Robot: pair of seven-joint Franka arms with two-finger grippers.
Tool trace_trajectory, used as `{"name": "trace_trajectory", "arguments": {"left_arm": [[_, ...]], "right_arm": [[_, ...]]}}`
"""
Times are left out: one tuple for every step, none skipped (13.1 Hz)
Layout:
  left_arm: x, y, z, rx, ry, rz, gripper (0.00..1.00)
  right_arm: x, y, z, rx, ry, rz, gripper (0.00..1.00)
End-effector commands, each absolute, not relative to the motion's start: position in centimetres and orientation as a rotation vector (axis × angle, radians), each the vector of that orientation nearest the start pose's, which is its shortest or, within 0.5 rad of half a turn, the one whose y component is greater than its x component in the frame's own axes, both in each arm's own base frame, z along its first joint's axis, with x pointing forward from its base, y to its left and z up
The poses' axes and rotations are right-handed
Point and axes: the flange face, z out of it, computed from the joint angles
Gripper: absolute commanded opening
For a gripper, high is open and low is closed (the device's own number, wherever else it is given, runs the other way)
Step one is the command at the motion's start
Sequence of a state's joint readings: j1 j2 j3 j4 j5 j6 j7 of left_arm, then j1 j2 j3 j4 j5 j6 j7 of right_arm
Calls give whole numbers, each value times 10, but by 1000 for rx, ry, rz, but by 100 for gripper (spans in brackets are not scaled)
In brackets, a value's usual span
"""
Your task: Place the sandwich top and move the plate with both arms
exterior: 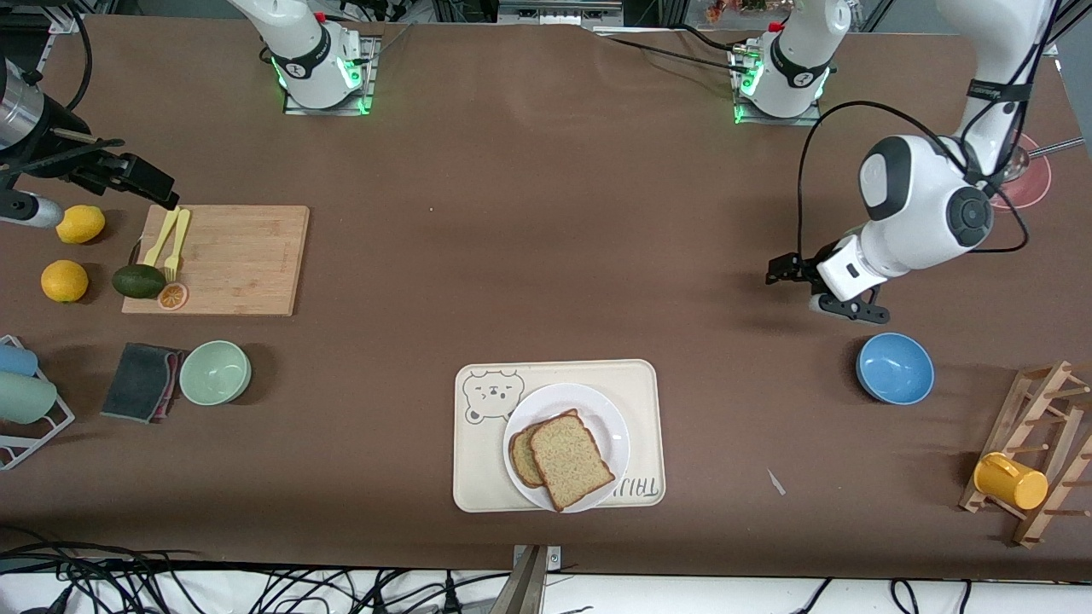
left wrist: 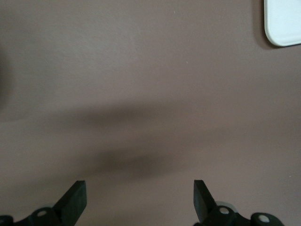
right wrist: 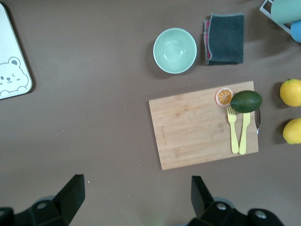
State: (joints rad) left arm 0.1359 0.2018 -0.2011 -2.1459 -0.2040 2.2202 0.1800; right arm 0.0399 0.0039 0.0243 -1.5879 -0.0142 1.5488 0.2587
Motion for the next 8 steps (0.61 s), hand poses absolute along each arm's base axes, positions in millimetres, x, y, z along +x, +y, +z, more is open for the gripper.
{"name": "trace_trajectory", "arguments": {"left_arm": [[571,-20,353,-3264,122,242,100],[577,-12,377,-3225,74,249,100],[578,-2,401,-3180,33,232,100],[578,2,423,-3148,6,209,100],[581,7,448,-3116,-4,190,100],[584,12,476,-3096,-9,167,100],[585,20,502,-3093,-36,142,100],[582,22,529,-3090,-67,108,100]], "right_arm": [[553,30,621,-3151,273,-22,100],[555,31,620,-3143,267,-42,100],[558,29,620,-3141,267,-63,100],[559,25,619,-3149,234,-62,100],[560,19,617,-3157,183,-55,100],[559,12,616,-3156,173,-42,100],[560,5,616,-3149,192,-40,100],[560,1,616,-3142,209,-40,100]]}}
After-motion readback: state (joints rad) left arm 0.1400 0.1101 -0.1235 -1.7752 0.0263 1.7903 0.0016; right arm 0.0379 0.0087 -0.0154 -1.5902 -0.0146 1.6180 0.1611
